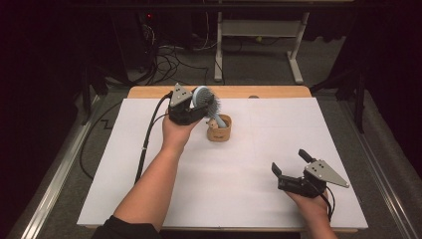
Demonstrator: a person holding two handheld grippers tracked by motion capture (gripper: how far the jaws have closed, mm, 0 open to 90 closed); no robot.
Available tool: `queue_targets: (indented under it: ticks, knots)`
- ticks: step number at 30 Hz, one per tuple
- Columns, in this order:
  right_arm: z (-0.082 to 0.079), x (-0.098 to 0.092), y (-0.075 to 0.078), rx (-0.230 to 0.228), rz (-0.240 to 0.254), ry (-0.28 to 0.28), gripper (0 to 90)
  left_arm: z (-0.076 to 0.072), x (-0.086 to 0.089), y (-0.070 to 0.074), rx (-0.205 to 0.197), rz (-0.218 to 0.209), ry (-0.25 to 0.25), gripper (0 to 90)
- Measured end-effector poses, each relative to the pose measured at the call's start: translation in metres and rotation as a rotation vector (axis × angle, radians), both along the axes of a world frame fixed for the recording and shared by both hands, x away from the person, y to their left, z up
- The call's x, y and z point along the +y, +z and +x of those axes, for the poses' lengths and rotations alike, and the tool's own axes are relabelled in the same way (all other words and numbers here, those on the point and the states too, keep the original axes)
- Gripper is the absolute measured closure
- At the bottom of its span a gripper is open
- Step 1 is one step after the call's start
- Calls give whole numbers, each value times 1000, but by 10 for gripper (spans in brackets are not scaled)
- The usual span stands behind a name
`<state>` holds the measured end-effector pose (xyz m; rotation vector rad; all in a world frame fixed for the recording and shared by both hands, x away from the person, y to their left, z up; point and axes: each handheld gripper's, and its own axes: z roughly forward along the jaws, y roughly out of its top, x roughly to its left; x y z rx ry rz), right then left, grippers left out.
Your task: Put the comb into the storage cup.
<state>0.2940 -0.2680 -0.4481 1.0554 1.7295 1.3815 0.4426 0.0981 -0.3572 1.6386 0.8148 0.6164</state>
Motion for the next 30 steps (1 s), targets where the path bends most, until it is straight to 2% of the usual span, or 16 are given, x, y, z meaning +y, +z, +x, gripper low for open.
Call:
queue_targets:
  ticks: [3, 18, 22, 30]
  knots:
    - [0, 0, 0, -1, -1, 0, 1, 0, 2, 1, 3, -8, -2, 405]
    - [0, 0, 1, -3, -2, -1, 1, 2, 5, 0, 22, 4, 5, 367]
    - [0, 0, 0, -2, -1, -3, 1, 3, 6, -1, 20, 20, 6, 363]
    - [0, 0, 0, -2, -4, -2, 1, 4, 10, -4, 32, 16, 0, 306]
